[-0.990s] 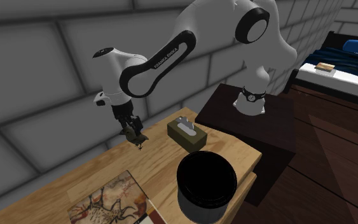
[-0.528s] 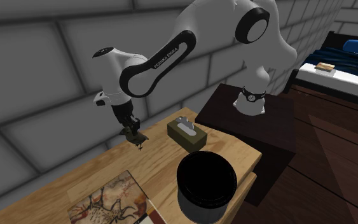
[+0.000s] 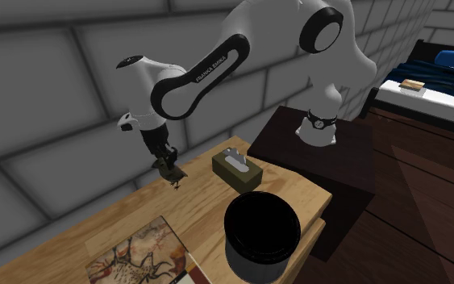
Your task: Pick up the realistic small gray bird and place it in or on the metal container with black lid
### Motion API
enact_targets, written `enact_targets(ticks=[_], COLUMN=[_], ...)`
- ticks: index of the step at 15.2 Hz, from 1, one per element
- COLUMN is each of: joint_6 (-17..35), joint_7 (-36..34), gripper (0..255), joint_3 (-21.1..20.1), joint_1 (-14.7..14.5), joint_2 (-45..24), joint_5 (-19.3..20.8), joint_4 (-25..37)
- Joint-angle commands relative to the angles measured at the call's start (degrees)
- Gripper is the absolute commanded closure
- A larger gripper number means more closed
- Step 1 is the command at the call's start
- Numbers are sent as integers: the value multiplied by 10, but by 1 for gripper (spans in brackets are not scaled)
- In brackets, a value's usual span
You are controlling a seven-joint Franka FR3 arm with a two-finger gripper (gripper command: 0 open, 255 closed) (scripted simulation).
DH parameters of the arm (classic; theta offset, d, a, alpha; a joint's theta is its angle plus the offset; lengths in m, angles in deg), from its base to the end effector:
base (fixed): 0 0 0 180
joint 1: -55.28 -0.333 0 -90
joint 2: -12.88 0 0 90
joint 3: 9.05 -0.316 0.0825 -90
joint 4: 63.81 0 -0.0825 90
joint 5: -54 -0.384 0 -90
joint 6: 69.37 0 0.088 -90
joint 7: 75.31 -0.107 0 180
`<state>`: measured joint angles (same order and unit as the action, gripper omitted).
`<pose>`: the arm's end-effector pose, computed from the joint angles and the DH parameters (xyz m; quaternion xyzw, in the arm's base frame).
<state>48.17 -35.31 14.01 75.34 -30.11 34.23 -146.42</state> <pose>0.5669 -0.4333 0.2628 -0.9968 0.0697 0.0199 0.0340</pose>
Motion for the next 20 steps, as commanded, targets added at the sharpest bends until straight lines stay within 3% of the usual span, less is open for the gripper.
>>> enact_targets(ticks=[1, 20], joint_6=[-9, -119], joint_7=[-2, -20], gripper=[255, 255], joint_3=[2, 19], joint_1=[-1, -4], joint_2=[7, 64], joint_5=[3, 28], joint_4=[3, 59])
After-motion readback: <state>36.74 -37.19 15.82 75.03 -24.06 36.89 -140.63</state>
